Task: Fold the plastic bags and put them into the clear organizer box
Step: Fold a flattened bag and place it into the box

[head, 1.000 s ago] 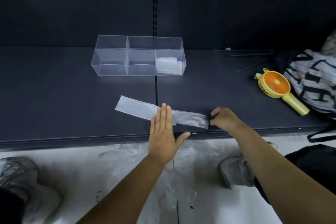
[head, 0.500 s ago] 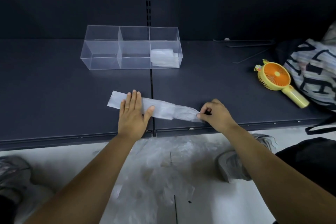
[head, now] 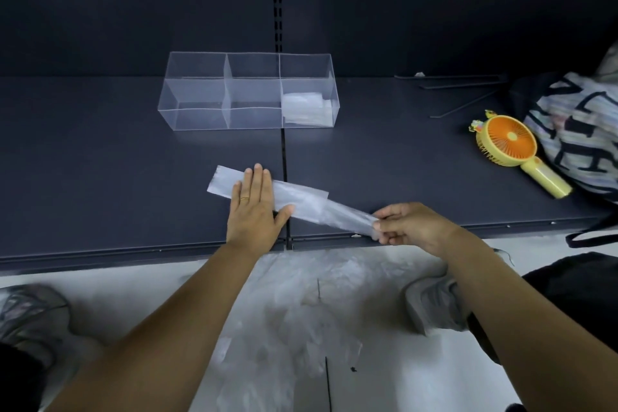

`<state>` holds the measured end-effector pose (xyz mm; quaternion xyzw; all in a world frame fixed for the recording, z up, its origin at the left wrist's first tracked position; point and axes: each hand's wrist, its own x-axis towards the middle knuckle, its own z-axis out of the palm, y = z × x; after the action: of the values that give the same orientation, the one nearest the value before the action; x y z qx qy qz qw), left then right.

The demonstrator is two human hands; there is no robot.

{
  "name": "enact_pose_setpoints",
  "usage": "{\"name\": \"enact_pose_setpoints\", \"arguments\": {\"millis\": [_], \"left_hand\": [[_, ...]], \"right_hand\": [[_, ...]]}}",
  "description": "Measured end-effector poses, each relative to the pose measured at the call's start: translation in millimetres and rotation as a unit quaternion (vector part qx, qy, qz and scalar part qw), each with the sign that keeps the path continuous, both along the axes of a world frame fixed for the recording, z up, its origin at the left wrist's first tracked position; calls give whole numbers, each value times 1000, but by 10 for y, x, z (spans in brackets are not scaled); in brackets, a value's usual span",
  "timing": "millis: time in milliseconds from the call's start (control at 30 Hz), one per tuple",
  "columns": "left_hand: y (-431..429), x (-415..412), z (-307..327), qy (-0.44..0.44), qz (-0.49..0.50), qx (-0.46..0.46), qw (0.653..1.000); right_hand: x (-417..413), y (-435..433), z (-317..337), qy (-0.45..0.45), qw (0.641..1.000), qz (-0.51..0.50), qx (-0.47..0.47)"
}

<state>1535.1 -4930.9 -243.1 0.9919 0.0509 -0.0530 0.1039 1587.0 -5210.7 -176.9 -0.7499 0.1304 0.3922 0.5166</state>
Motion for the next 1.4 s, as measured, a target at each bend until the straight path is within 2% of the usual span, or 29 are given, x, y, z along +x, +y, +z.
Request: {"name": "enact_pose_setpoints", "arguments": {"millis": [67, 133, 200, 267, 333, 367, 400, 433, 467, 533, 600, 667, 700, 733, 800, 867, 967, 1167, 1200, 1233, 1267, 1333, 1400], "left_hand": [[-172, -56, 85, -30, -55, -75, 995], [-448, -147, 201, -26, -126, -182, 975], [-720, -229, 314, -14, -165, -247, 955], [-900, -265, 406, -58, -138, -303, 941], [-994, -240, 548, -61, -23, -408, 910], [-998, -218, 628, -41, 44, -497, 866], [-970, -203, 704, -14, 101, -583, 806], [-914, -190, 748, 12, 144, -639, 756], [-830, -179, 770, 36, 162, -668, 725], [-667, -153, 777, 78, 165, -720, 669], [-512, -112, 763, 93, 178, -776, 598], [-375, -52, 725, 95, 210, -827, 512], [-313, -19, 698, 94, 226, -840, 484], [-260, 12, 654, 94, 239, -844, 470], [-183, 60, 551, 99, 259, -835, 476], [-146, 95, 470, 115, 270, -811, 506], [-62, 178, 365, 117, 303, -768, 552], [222, 413, 383, 41, 386, -682, 620], [252, 418, 391, 4, 391, -658, 643], [271, 391, 393, -44, 384, -622, 681], [267, 330, 419, -97, 357, -559, 742], [137, 111, 433, -169, 209, -411, 871], [-103, -181, 387, -119, 7, -345, 931]], "right_hand": [[17, 20, 104, 23, 999, 16, 16], [46, 93, 234, 34, 999, 15, 39], [64, 217, 386, 48, 996, 28, 68], [75, 342, 523, 45, 993, 57, 96], [105, 433, 622, 10, 991, 57, 120], [133, 463, 650, -24, 992, 40, 120], [165, 486, 653, -68, 991, 20, 109], [193, 509, 633, -109, 989, 8, 98], [210, 541, 598, -129, 987, 8, 100], [194, 660, 465, -90, 983, 35, 155], [139, 815, 317, -28, 981, 64, 182], [98, 922, 194, -12, 985, 84, 151], [84, 939, 136, -23, 987, 94, 129], [69, 938, 86, -42, 987, 110, 107], [30, 903, 10, -79, 983, 151, 65], [-14, 880, -73, -93, 983, 159, 24], [-84, 881, -181, -111, 987, 118, -25], [-134, 870, -248, -116, 989, 81, -36], [-129, 865, -241, -107, 991, 80, -31], [-119, 860, -233, -95, 992, 81, -26], [-107, 854, -222, -84, 993, 82, -22], [-88, 848, -203, -69, 994, 85, -19], [-78, 853, -185, -65, 994, 89, -20]]}}
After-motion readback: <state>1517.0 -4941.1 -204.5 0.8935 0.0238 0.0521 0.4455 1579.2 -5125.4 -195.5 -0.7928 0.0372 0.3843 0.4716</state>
